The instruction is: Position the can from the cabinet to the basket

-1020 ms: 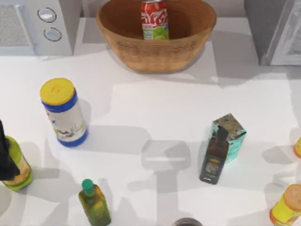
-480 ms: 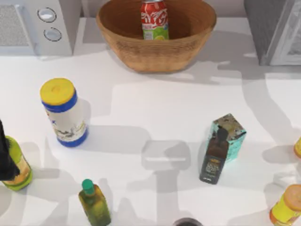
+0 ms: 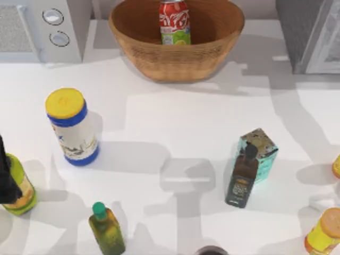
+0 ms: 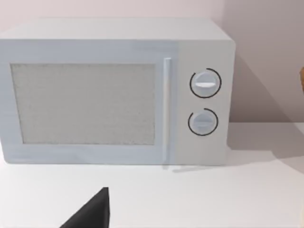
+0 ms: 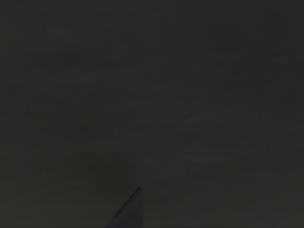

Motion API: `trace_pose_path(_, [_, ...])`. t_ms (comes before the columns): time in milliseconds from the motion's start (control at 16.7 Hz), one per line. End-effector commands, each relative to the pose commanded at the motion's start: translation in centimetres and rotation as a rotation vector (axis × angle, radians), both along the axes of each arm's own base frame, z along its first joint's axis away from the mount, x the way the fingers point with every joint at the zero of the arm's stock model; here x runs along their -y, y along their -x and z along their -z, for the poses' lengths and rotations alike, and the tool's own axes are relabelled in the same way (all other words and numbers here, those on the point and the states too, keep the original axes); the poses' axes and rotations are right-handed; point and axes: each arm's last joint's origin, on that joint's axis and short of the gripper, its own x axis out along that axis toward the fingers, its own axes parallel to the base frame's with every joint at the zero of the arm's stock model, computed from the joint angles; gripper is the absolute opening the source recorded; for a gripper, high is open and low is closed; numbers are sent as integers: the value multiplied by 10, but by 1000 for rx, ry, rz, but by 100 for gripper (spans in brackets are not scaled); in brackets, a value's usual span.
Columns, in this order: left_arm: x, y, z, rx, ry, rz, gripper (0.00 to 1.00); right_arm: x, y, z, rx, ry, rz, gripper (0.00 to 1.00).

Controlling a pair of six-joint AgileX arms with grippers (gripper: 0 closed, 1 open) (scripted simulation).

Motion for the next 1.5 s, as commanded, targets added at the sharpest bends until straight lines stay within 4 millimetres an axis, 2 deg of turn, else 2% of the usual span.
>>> trace_pose_path(180, [0, 0, 0, 0, 0, 0, 100, 0, -31, 2, -7, 3, 0, 100])
trace_pose_path(420, [0, 0, 0, 0, 0, 0, 100, 1, -36, 2, -4, 2, 0, 100])
trace_pose_path(480, [0, 0, 0, 0, 0, 0, 100, 1, -29, -1, 5, 0, -4, 100])
trace_pose_path(720, [0, 0, 0, 0, 0, 0, 100, 7, -19, 1, 17, -4, -7, 100])
trace_pose_path(900, [0, 0, 0, 0, 0, 0, 100, 21, 1, 12, 25, -5, -11, 100])
trace_pose_path(1080, [0, 0, 0, 0, 0, 0, 100, 38, 27, 39, 17, -2, -14, 100])
trace_pose_path(1200, [0, 0, 0, 0, 0, 0, 100, 49, 46, 67, 5, 1, -15, 100])
trace_pose_path(1320, [0, 0, 0, 0, 0, 0, 100, 60, 66, 102, -9, 4, -17, 100])
trace_pose_path(1500, [0, 0, 0, 0, 0, 0, 100, 73, 93, 165, -30, 4, -20, 100])
